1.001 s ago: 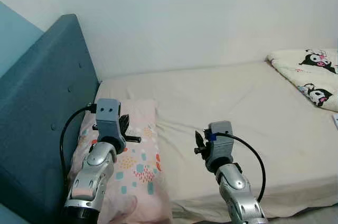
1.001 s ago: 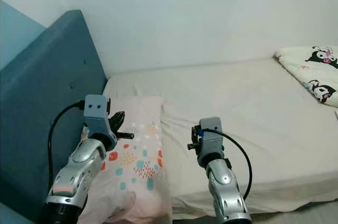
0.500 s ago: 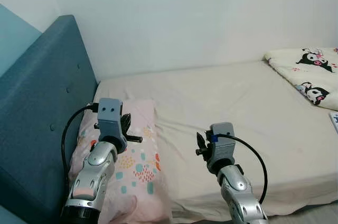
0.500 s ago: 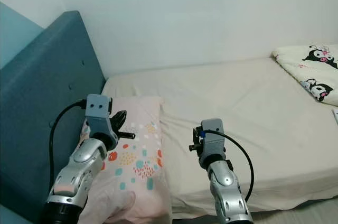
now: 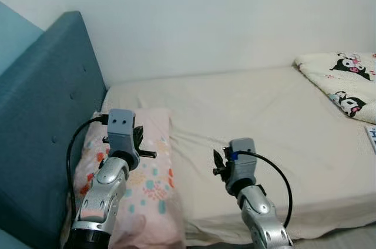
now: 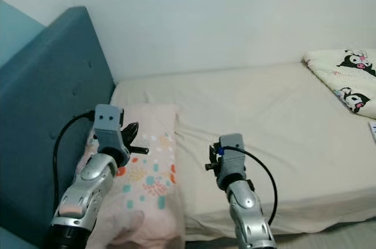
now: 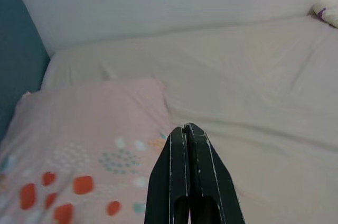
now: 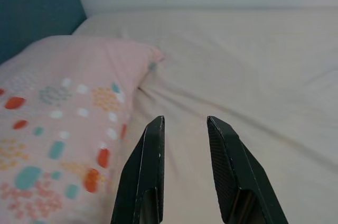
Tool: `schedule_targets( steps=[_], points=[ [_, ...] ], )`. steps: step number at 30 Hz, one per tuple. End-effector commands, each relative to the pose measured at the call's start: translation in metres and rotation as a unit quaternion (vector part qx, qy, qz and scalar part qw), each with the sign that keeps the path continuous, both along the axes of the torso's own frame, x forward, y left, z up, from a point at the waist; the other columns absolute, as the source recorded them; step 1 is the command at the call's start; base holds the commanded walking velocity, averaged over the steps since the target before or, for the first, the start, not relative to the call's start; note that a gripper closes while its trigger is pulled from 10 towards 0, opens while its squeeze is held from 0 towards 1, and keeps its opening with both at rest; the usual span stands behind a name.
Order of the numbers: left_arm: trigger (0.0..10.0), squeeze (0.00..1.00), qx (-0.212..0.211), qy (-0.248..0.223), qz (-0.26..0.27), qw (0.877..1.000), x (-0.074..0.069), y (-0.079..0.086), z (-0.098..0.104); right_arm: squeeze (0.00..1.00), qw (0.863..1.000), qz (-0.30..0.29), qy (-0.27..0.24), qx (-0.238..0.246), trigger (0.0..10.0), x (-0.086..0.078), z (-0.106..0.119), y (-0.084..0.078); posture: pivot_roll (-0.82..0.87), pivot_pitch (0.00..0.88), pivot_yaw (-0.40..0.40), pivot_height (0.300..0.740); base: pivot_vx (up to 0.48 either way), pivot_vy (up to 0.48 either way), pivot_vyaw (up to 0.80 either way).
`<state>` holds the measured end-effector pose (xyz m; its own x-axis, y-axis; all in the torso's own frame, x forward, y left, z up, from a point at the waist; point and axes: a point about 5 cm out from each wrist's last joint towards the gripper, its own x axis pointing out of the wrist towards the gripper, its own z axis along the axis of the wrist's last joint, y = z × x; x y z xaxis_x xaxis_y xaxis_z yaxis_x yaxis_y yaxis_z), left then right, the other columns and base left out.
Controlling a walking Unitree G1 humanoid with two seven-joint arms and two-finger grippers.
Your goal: Clean up the room
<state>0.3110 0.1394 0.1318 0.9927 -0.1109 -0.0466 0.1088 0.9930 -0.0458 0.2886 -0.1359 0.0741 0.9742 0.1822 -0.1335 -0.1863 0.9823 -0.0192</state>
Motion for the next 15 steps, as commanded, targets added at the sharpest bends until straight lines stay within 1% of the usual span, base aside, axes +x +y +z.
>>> schedule_targets(
  steps=[1,15],
  points=[
    [10.0,0.0,0.001,0.006,-0.004,1.0,0.0004,-0.0036,-0.0029,0.0,1.0,-0.005,0.005,0.009,10.0,-0.0009,-0.001,-0.0015,-0.01,0.0,0.011,0.74,0.0,-0.48,0.0],
    [10.0,0.0,0.002,0.011,-0.002,1.0,0.0004,-0.0031,-0.004,0.0,1.0,-0.006,0.007,0.007,10.0,-0.0022,-0.0008,-0.0022,-0.02,0.0,0.013,0.74,0.0,-0.48,0.0]
  ],
)
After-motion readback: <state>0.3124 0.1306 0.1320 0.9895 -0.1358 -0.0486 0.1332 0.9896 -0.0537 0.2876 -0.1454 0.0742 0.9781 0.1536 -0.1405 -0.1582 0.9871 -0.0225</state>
